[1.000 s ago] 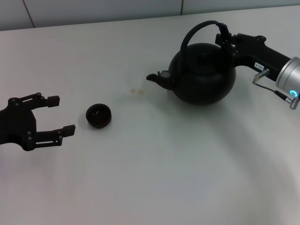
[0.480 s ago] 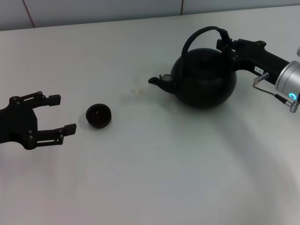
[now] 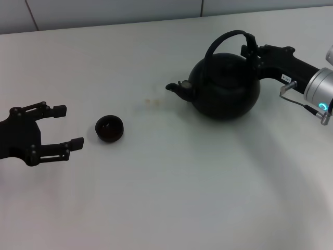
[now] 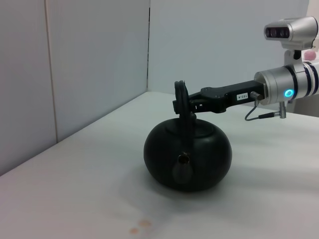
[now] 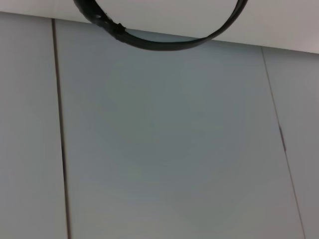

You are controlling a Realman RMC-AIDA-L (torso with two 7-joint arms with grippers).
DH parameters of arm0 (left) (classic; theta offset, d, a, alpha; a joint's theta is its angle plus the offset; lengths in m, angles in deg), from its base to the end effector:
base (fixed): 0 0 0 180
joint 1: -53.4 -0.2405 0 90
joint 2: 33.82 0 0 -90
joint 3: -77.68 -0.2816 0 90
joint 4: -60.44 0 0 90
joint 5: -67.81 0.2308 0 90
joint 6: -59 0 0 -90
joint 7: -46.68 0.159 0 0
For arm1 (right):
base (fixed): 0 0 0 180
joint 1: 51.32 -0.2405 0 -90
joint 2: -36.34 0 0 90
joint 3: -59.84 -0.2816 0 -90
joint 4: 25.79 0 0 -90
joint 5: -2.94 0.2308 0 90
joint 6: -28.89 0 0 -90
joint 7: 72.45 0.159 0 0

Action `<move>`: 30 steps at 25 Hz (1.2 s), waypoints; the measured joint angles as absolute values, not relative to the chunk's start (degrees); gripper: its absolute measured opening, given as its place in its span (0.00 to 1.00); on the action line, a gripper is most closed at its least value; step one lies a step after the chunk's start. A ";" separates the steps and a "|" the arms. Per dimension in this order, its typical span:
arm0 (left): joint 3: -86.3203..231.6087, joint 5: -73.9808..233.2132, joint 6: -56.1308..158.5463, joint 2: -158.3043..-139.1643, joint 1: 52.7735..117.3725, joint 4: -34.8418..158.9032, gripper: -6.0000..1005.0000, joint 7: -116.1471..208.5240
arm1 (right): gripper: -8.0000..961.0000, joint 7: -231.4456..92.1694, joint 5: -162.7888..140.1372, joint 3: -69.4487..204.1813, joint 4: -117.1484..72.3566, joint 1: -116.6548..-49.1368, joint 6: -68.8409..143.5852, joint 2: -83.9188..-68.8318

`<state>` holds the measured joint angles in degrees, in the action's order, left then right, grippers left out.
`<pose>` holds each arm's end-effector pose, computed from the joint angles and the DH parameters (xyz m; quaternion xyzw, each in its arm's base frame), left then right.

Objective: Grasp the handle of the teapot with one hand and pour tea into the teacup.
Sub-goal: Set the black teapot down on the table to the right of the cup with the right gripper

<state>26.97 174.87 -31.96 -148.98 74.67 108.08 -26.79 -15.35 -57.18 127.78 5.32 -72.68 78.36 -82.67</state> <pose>-0.3106 0.3381 0.0129 -0.9608 -0.1243 -0.1933 0.1548 0.3412 0.3988 -0.0310 -0.8155 0.2848 0.2624 0.4301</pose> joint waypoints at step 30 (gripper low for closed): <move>29.34 174.84 -32.28 -148.86 74.96 108.26 0.86 -26.79 | 0.80 -12.57 -57.62 127.68 6.44 -73.30 77.57 -82.57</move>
<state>29.34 174.84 -32.28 -148.86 74.96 108.26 -26.79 -12.57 -57.62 127.68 6.44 -73.30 77.57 -82.57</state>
